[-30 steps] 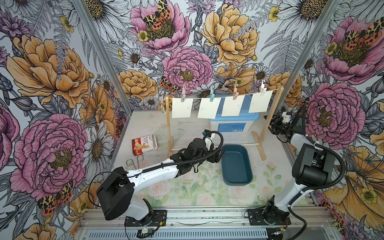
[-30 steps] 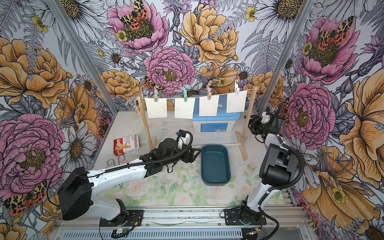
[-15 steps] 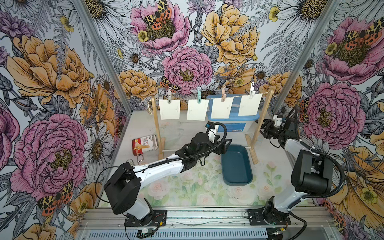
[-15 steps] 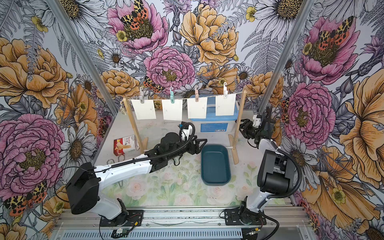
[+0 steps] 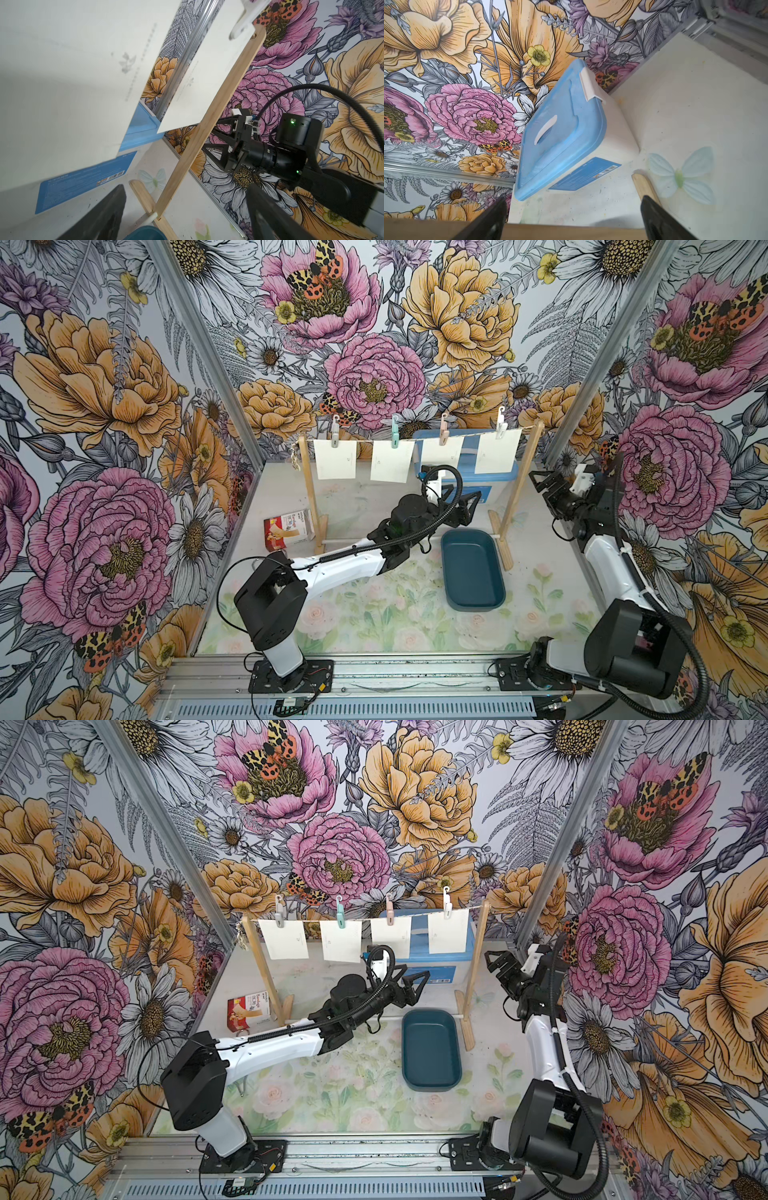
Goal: Remove the postcards from the strings
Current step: Pinch the postcard on the clothesline.
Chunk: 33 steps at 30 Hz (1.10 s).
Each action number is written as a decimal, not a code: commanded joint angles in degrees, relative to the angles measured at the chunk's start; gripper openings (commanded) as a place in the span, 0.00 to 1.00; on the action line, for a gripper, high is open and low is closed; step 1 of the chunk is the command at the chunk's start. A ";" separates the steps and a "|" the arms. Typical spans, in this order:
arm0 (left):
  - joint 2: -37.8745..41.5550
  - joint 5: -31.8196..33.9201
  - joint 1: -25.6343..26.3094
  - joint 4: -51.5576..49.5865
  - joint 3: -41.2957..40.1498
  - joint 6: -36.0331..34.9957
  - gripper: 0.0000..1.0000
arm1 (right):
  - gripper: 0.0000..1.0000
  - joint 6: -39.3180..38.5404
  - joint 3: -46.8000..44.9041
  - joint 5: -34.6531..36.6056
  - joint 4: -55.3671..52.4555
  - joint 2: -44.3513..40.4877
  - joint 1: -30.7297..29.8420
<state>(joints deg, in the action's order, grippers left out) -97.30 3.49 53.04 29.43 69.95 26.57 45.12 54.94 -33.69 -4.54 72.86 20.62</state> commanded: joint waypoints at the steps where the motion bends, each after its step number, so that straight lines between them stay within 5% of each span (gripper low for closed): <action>1: -2.67 2.45 0.22 4.06 3.75 -0.95 0.93 | 0.98 -1.45 -2.09 4.26 -1.97 -4.66 -0.24; 23: -19.83 -5.35 -2.92 17.54 18.80 3.14 0.98 | 0.96 -3.85 -4.55 -0.77 -1.79 -20.49 -4.23; 33: -18.57 -13.89 -2.11 25.60 13.76 7.39 0.66 | 0.95 -4.40 -3.94 -0.65 -1.79 -20.89 -4.27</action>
<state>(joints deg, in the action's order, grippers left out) -116.73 -6.00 50.50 50.72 86.08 32.27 42.24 50.28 -33.71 -6.70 52.25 16.78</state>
